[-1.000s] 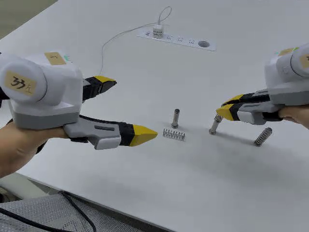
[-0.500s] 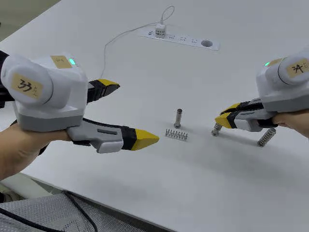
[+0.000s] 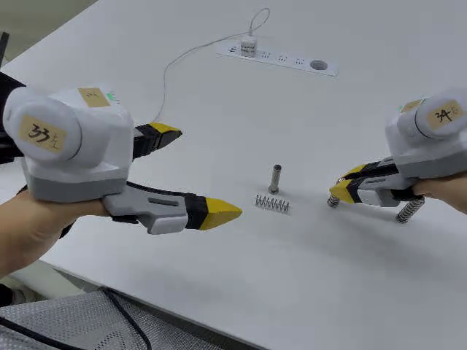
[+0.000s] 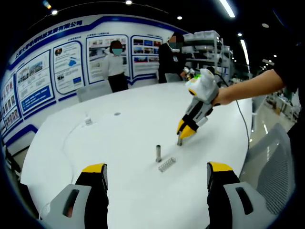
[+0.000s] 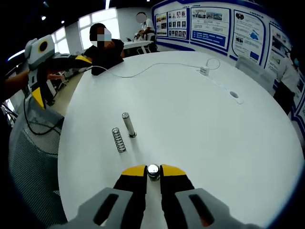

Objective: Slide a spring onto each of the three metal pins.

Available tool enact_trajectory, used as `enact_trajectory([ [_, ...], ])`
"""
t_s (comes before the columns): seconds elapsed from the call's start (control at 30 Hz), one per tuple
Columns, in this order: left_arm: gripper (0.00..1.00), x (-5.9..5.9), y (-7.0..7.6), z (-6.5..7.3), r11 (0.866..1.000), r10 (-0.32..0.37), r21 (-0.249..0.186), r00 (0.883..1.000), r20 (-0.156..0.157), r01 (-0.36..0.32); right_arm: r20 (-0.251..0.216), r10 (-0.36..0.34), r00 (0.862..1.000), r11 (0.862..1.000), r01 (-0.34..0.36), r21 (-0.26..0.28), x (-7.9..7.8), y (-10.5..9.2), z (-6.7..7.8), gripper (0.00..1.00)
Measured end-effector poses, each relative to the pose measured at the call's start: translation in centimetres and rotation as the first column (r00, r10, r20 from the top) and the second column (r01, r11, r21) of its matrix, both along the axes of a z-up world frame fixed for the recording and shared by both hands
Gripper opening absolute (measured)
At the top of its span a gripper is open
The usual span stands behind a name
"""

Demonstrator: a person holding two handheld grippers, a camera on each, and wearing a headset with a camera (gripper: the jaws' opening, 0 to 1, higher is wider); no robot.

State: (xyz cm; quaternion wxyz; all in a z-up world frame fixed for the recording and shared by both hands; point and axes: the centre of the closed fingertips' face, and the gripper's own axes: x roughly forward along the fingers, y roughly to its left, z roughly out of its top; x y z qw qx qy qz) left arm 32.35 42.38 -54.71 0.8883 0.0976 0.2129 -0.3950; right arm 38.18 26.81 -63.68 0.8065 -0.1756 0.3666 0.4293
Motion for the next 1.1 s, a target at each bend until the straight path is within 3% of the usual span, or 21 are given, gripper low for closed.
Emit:
enact_trajectory([
  [0.27,0.88,-0.28,-0.64,-0.06,1.000,-0.016,0.002,1.000,-0.006,0.016,0.006,0.004,1.000,1.000,-0.004,0.007,0.03,0.17,0.03,0.11],
  [0.83,0.88,-0.53,-0.41,0.23,1.000,-0.013,0.017,1.000,0.001,0.013,0.021,0.003,1.000,1.000,-0.003,0.004,0.16,0.01,0.18,0.14],
  [1.1,0.88,-0.53,-0.34,0.62,1.000,-0.013,0.016,1.000,0.008,0.013,0.044,-0.007,0.999,1.000,0.006,0.008,0.01,-0.41,0.96,0.17],
])
